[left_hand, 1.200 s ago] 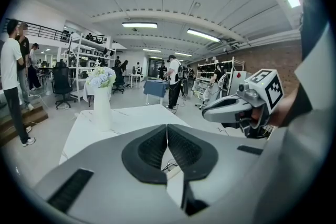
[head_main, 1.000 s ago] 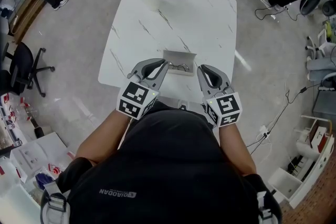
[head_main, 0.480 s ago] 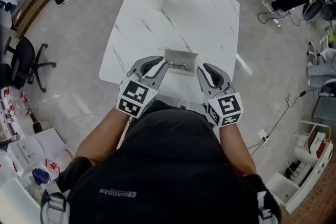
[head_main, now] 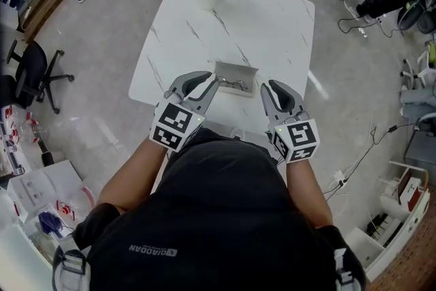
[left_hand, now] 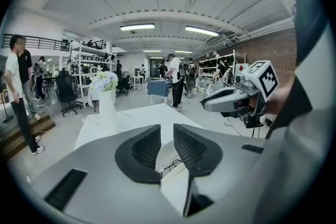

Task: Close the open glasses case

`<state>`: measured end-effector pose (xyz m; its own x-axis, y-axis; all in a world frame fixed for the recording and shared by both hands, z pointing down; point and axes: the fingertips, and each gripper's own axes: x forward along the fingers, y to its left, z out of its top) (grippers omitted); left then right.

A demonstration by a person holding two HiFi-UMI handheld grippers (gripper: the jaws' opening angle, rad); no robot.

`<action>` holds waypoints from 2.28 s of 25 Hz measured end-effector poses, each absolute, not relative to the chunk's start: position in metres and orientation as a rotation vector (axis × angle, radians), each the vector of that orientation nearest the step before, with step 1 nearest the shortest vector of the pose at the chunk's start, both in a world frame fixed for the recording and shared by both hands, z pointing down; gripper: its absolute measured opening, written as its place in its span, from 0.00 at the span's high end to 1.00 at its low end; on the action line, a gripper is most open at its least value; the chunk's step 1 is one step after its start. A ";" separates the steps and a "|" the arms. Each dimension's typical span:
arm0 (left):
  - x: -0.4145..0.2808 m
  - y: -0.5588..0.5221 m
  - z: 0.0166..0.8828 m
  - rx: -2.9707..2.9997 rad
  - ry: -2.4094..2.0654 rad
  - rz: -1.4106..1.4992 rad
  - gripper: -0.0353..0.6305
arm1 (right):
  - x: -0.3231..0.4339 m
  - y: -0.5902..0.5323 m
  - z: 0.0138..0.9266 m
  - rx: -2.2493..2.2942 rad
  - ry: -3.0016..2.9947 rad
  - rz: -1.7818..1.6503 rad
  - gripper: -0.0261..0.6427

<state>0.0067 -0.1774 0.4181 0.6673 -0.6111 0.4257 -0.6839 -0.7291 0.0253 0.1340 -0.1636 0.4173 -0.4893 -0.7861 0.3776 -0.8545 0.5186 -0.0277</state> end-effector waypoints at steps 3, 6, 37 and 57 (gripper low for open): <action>0.008 -0.175 0.420 2.700 -1.051 0.607 0.83 | 0.135 -0.163 0.422 1.348 -2.438 0.319 0.86; 0.007 -0.174 0.429 2.686 -1.045 0.635 0.83 | 0.138 -0.163 0.430 1.335 -2.419 0.321 0.86; -0.016 -0.172 0.598 2.486 -0.873 1.208 0.82 | 0.172 -0.188 0.542 1.197 -2.143 0.387 0.86; -0.004 -0.185 0.651 2.423 -0.784 1.355 0.82 | 0.176 -0.199 0.546 1.211 -2.137 0.391 0.86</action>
